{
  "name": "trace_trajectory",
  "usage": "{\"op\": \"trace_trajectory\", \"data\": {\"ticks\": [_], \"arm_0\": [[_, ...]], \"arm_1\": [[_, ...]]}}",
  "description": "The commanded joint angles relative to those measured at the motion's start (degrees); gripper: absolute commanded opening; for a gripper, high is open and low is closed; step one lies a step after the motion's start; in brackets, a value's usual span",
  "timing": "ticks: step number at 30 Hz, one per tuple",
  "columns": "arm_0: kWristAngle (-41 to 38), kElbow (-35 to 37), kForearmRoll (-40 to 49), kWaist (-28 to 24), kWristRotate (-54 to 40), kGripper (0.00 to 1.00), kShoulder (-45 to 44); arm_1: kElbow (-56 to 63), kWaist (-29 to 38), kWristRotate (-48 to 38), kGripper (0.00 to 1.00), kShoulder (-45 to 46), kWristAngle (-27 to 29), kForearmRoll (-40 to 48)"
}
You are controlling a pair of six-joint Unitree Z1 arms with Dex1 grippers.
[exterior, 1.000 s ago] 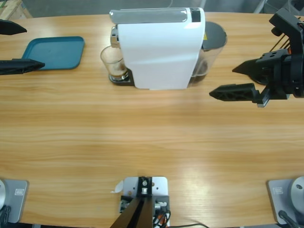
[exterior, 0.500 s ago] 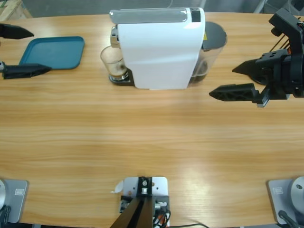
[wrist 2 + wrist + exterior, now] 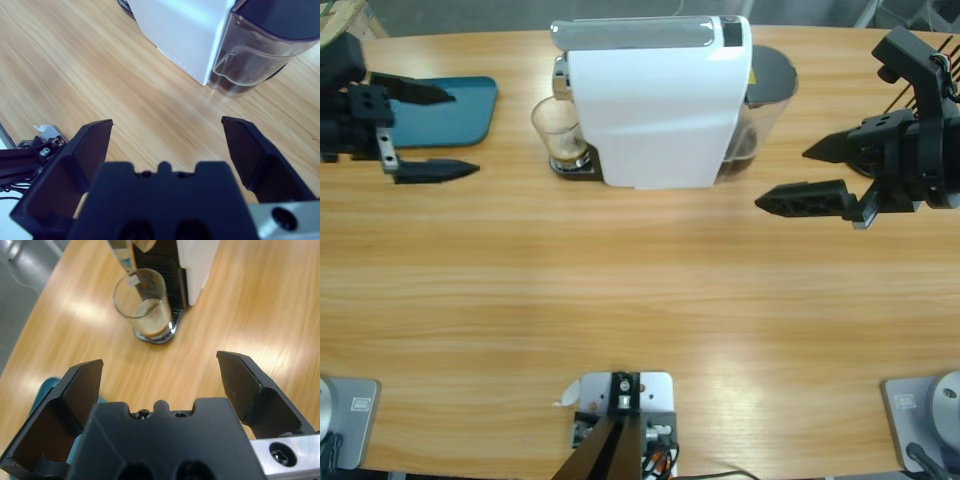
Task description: Pour coffee
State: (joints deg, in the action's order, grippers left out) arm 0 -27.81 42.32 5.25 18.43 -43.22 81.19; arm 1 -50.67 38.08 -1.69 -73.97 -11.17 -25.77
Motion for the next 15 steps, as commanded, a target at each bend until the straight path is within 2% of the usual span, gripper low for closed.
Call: {"op": "trace_trajectory", "data": {"ticks": [1,3,6,12,15], "arm_0": [[-8.4,-2.5,-7.1,-6.2,-2.8,1.000,9.4],[-8.4,-2.5,-8.0,-8.1,-3.6,1.000,10.4],[-8.2,-1.4,-8.9,-7.7,-4.4,1.000,12.2],[-15.9,1.1,-9.3,-6.6,-4.2,0.991,16.6],[-16.4,1.5,-11.1,-6.9,-4.2,0.991,18.5]], "arm_1": [[1.2,0.5,0.8,1.000,0.0,0.0,-0.1],[1.6,0.5,0.8,1.000,-0.1,0.0,0.0],[2.1,0.5,0.8,1.000,0.0,-0.2,0.1],[3.6,0.5,0.8,1.000,-0.8,-0.3,3.4],[4.3,0.5,0.8,1.000,-2.0,-0.4,5.8]]}}
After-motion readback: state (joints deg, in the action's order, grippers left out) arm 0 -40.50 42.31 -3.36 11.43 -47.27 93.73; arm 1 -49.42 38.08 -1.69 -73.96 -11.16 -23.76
